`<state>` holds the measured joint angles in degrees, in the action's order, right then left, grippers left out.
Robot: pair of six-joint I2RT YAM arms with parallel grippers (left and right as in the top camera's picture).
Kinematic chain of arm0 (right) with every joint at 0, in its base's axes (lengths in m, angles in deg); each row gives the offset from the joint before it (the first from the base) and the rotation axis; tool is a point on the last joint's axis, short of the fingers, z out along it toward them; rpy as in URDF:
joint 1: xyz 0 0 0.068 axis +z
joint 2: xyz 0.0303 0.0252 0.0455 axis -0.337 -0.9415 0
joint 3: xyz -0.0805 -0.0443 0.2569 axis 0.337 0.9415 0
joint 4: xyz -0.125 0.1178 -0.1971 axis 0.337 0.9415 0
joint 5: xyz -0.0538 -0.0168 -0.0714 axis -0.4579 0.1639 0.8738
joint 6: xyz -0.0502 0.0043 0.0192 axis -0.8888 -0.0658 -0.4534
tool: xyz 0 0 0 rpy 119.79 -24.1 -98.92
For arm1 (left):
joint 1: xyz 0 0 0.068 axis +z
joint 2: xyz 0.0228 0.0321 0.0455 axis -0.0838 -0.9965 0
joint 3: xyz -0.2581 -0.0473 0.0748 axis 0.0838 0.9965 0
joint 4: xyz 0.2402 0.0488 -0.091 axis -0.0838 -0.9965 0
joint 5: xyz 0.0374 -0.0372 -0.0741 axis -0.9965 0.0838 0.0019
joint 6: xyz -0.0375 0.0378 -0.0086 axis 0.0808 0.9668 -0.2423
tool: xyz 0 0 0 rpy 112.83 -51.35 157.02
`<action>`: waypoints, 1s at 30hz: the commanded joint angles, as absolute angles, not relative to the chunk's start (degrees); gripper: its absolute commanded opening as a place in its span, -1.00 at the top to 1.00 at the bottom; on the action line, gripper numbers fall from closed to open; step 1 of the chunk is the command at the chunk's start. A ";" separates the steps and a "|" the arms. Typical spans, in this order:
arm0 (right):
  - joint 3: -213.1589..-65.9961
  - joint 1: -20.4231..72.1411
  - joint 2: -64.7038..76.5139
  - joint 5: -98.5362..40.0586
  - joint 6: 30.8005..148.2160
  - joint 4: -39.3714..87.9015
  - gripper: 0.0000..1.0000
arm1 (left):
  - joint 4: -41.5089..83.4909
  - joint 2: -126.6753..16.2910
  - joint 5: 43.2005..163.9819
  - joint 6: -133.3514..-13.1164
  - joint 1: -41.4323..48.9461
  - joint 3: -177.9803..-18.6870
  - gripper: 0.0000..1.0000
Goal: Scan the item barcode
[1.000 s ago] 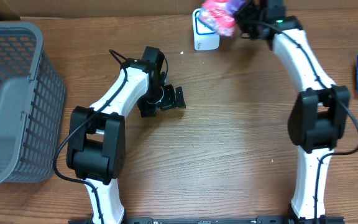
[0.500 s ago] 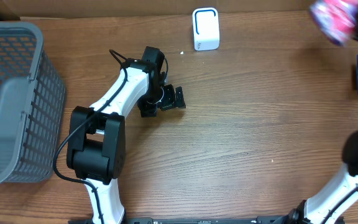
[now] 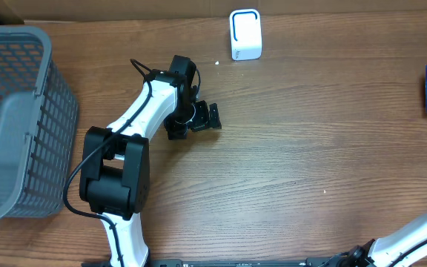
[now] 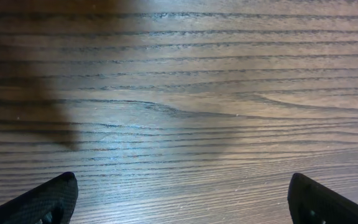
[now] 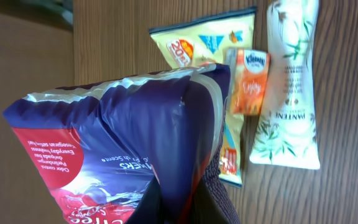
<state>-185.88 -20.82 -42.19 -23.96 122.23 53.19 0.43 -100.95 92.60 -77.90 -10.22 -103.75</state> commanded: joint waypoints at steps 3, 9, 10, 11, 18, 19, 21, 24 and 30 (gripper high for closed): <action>-185.64 -20.47 -43.07 -16.97 121.81 50.46 0.84 | 0.43 -101.28 93.38 -77.46 -10.57 -104.89 -1.00; -185.64 -20.47 -43.07 -15.68 121.79 49.78 -0.30 | 0.46 -101.28 93.38 -77.49 -10.57 -104.89 -0.99; -185.64 -20.47 -43.07 -15.68 121.75 50.00 -0.41 | 0.46 -101.28 93.38 -77.49 -10.57 -104.89 -1.00; -185.66 -20.47 -43.07 -15.70 121.57 50.20 -0.49 | 0.46 -101.28 93.38 -77.49 -10.57 -104.89 -0.99; -185.77 -20.51 -40.36 -16.09 112.65 50.66 -0.76 | 0.46 -101.28 93.38 -77.49 -10.57 -104.89 -0.99; -185.77 -20.53 -39.37 -16.11 111.85 50.70 -0.82 | 0.46 -101.28 93.38 -77.49 -10.57 -104.89 -0.99; -185.77 -20.53 -36.84 -16.11 111.50 50.77 -0.93 | 0.46 -101.28 93.38 -77.49 -10.57 -104.89 -1.00; -185.77 -20.51 -31.59 -16.27 111.52 51.42 -1.00 | 0.43 -101.28 93.38 -77.49 -10.57 -104.89 -0.99; -185.77 -20.51 -20.18 -20.55 111.50 57.94 -1.00 | 0.46 -101.28 93.38 -77.49 -10.57 -104.89 -0.99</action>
